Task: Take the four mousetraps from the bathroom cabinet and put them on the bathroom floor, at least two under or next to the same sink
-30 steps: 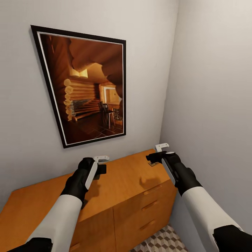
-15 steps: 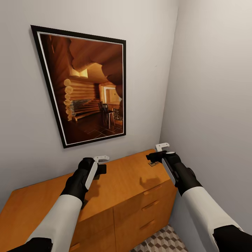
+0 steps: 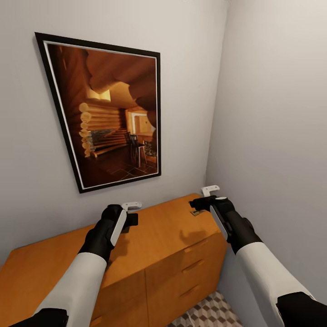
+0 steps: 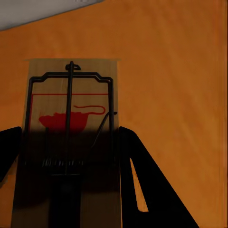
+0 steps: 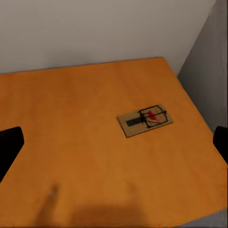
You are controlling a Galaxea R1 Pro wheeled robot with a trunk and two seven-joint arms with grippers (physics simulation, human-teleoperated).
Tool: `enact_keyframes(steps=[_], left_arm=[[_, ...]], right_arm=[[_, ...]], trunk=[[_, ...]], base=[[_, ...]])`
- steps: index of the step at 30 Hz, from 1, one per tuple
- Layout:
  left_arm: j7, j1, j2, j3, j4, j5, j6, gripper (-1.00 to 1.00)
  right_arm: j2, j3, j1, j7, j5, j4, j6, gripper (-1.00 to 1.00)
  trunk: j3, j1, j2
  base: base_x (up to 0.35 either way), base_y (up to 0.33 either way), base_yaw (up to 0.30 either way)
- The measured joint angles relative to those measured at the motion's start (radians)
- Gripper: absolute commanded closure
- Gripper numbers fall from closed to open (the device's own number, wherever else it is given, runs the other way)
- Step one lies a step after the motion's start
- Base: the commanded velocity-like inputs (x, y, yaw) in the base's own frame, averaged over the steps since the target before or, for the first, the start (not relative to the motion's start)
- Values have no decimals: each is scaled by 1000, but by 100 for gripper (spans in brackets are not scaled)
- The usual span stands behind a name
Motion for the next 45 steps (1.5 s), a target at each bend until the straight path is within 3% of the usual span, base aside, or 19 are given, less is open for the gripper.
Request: enact_keyframes(steps=[10, 25, 37, 45], left_arm=[[0, 0, 0, 0, 0, 0, 0, 100], [0, 0, 0, 0, 0, 0, 0, 100], [0, 0, 0, 0, -1, 0, 0, 100], [0, 0, 0, 0, -1, 0, 0, 100]], right_arm=[[0, 0, 0, 0, 0, 0, 0, -100], [0, 1, 0, 0, 0, 0, 0, -100], [0, 1, 0, 0, 0, 1, 0, -100], [1, 1, 0, 0, 0, 1, 0, -100]], trunk=[[6, 0, 0], [7, 0, 0], [7, 0, 0], [7, 0, 0]], base=[[0, 0, -219], [0, 0, -18], [0, -15, 217], [-93, -231, 238]])
